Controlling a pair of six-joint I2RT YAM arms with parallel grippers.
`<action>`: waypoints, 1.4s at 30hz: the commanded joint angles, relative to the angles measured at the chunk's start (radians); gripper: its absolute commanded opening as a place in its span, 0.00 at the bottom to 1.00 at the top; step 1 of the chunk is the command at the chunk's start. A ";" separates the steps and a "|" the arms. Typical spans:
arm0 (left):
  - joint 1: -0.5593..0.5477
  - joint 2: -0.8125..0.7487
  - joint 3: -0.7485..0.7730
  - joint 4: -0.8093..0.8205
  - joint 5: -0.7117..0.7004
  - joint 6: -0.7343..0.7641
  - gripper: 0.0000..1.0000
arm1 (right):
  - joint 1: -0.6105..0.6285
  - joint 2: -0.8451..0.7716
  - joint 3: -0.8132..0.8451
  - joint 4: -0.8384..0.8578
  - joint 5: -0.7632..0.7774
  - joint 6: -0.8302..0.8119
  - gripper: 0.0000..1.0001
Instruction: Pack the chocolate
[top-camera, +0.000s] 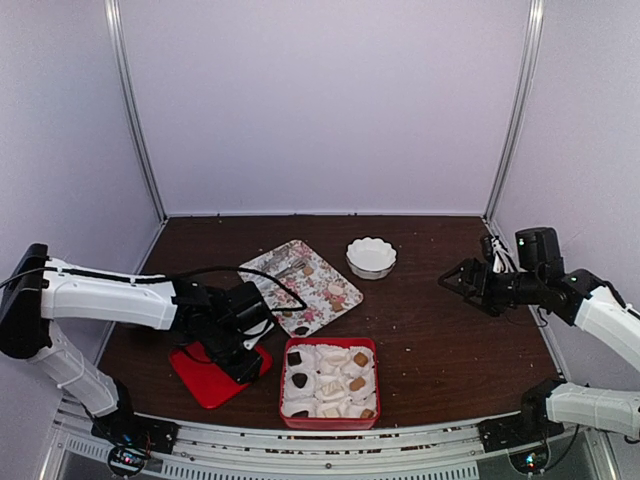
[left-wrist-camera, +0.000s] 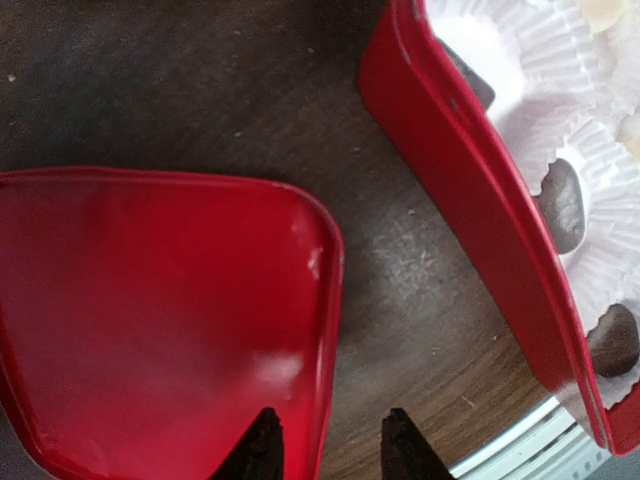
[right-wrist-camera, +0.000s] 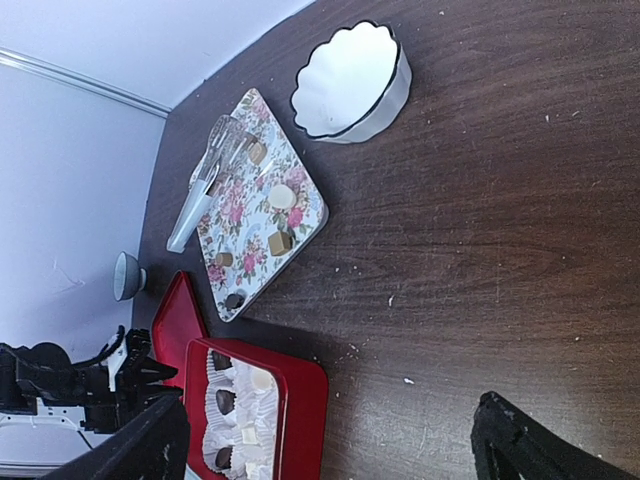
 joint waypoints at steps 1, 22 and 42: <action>-0.032 0.087 0.013 0.065 -0.004 0.003 0.33 | 0.008 -0.014 0.014 -0.018 0.015 -0.005 1.00; -0.036 0.019 0.156 -0.093 0.007 0.094 0.00 | 0.010 -0.043 -0.004 0.051 -0.008 -0.018 1.00; -0.036 -0.309 0.451 -0.205 0.521 0.296 0.00 | 0.363 0.015 0.284 0.089 -0.025 -0.455 0.88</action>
